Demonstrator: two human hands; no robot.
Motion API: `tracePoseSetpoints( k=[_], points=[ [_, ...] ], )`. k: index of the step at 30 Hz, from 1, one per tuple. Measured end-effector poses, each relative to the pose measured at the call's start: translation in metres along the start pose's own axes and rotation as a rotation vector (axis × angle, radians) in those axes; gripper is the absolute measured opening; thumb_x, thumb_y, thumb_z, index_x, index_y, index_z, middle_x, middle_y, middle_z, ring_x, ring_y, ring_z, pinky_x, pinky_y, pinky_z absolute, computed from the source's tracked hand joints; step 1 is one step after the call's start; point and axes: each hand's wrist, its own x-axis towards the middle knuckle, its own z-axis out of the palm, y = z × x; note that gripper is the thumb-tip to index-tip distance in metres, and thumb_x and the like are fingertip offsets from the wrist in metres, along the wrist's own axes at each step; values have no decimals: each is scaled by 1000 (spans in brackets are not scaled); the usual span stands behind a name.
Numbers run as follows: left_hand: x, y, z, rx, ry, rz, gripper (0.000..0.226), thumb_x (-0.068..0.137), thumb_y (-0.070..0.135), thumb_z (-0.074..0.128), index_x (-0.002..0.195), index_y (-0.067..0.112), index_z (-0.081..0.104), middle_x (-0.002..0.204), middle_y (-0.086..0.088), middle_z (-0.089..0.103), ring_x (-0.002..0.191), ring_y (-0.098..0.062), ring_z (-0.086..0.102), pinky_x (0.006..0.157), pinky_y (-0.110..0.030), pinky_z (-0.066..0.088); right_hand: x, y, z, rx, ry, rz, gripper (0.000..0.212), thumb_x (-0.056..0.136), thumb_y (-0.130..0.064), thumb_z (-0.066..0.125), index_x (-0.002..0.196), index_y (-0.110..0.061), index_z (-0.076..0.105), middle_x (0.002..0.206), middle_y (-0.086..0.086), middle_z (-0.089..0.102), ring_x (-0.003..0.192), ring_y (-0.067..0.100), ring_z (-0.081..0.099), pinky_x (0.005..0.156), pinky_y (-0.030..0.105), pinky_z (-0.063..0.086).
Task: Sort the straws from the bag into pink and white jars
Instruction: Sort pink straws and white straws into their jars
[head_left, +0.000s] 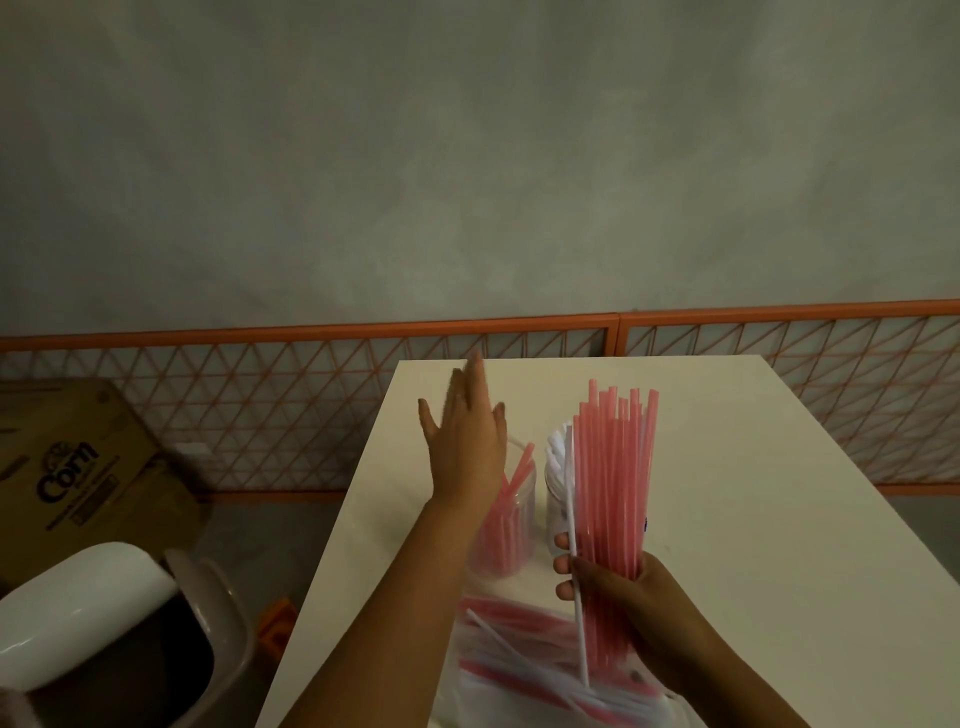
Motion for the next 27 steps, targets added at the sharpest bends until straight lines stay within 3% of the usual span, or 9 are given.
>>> tracePoseSetpoints(
  k=[3,5,7,9,13,16,20,24,27],
  points=[
    [-2,0,4,244,-358,-16,53,100,39,23,147,17,17,156,-3,20,145,-17,11,114,-52,-4,-1,0,-2,26,22,-23,24,81,-4,63,105,-2,65,80,10,72,69,22,67,62,23,54],
    [-9,5,5,240,-328,31,52,99,40,22,147,19,19,157,-2,17,146,-17,8,115,-49,-4,-2,-1,-4,41,25,-30,25,80,-4,63,105,-1,65,80,11,72,69,23,67,63,24,55],
    [-17,16,2,-80,-242,27,50,99,39,27,144,20,29,153,-1,29,143,-18,20,117,-40,9,-3,-3,-7,44,31,-38,24,81,-4,62,105,-2,65,81,11,72,70,23,66,63,24,55],
    [-23,29,-4,-478,-317,-14,44,97,36,38,138,19,42,143,-2,46,133,-17,40,108,-27,31,-4,-4,-9,36,47,-46,23,82,-4,62,105,-2,65,82,10,72,70,22,67,63,24,55],
    [-30,44,-7,-709,-547,-34,30,90,10,58,119,5,61,114,-11,67,88,-3,64,75,-5,46,-6,-5,-13,17,69,-61,23,83,-6,63,105,0,66,84,10,73,69,20,67,64,23,54],
    [-32,46,-2,-802,-512,-76,19,84,-1,61,103,-2,66,92,-13,71,62,3,65,64,-11,53,-8,-8,-15,-22,86,-97,20,84,-7,63,102,-1,66,78,8,72,67,19,66,62,21,53],
    [-25,51,-4,-946,-365,-154,16,85,-6,57,98,-4,66,77,-8,70,62,-6,68,64,-17,55,-13,-9,-21,-111,105,-125,12,84,-8,64,94,-2,68,68,5,70,60,13,64,55,20,51],
    [-13,60,-12,-1061,-129,-196,16,85,-5,57,86,9,66,78,-7,71,65,-9,70,73,-25,58,-16,-7,-33,-145,147,-126,12,84,-8,65,93,-1,67,64,3,69,58,11,63,53,17,49],
    [-5,64,-16,-1126,59,-208,12,85,-1,59,88,9,65,79,-5,71,68,-9,70,72,-22,58,-17,-7,-43,-122,190,-127,12,83,-6,65,94,-2,68,72,7,71,61,14,62,58,21,50]
  ],
)
